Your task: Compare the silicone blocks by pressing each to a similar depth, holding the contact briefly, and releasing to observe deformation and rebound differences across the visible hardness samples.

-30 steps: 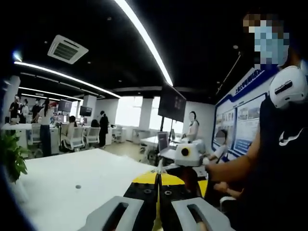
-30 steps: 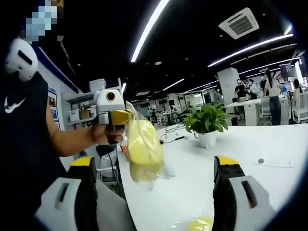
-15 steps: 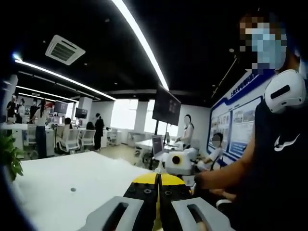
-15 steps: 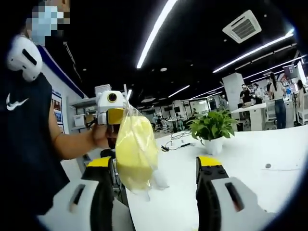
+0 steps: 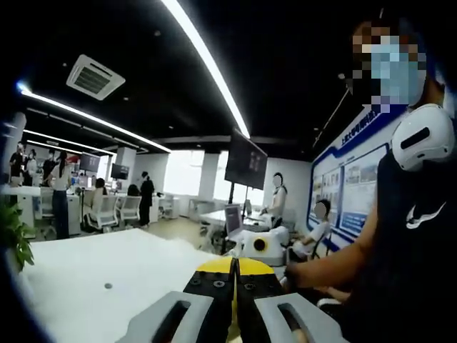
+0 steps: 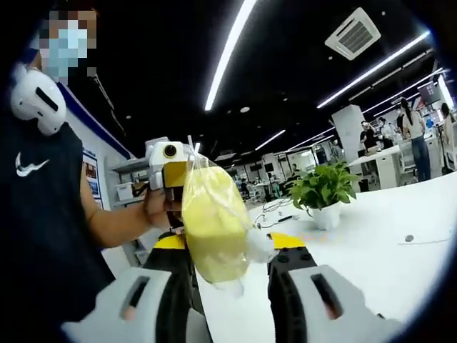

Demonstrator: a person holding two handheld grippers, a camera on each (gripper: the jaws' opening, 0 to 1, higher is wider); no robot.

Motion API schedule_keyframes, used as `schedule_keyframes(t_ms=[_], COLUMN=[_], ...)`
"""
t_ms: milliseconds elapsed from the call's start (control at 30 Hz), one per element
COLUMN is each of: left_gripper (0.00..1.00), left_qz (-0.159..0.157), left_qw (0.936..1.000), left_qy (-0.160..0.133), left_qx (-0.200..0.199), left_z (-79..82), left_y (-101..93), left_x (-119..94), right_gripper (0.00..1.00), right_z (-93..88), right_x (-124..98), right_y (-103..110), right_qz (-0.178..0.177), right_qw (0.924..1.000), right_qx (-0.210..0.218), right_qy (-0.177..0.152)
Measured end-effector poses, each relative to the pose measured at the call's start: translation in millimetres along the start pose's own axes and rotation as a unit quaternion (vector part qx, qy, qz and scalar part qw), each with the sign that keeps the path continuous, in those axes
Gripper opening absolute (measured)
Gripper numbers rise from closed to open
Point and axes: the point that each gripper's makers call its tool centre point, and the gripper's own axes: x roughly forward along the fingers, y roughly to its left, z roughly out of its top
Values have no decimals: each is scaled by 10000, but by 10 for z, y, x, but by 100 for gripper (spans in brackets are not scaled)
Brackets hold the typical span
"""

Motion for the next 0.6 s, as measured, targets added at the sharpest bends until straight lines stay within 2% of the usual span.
schedule_keyframes(t_ms=[67, 167, 300, 433, 600], left_gripper=[0, 0, 0, 0, 0], left_qz=[-4, 27, 26, -6, -9], left_qw=[10000, 10000, 10000, 9999, 10000], left_qy=[-4, -16, -74, -98, -51], left_qx=[-3, -6, -35, 33, 23], left_z=[7, 9, 27, 37, 12], left_y=[2, 20, 31, 17, 24], left_x=[2, -1, -12, -30, -47], right_gripper=[35, 28, 26, 22, 15], right_z=[13, 27, 46, 50, 31], right_x=[6, 12, 25, 40, 43], right_y=[-2, 25, 23, 66, 62], right_qz=[-22, 41, 18, 119, 68], right_qw=[10000, 10000, 10000, 9998, 9995], right_qx=[-9, 29, 48, 123, 175], right_qy=[-23, -33, -50, 53, 264])
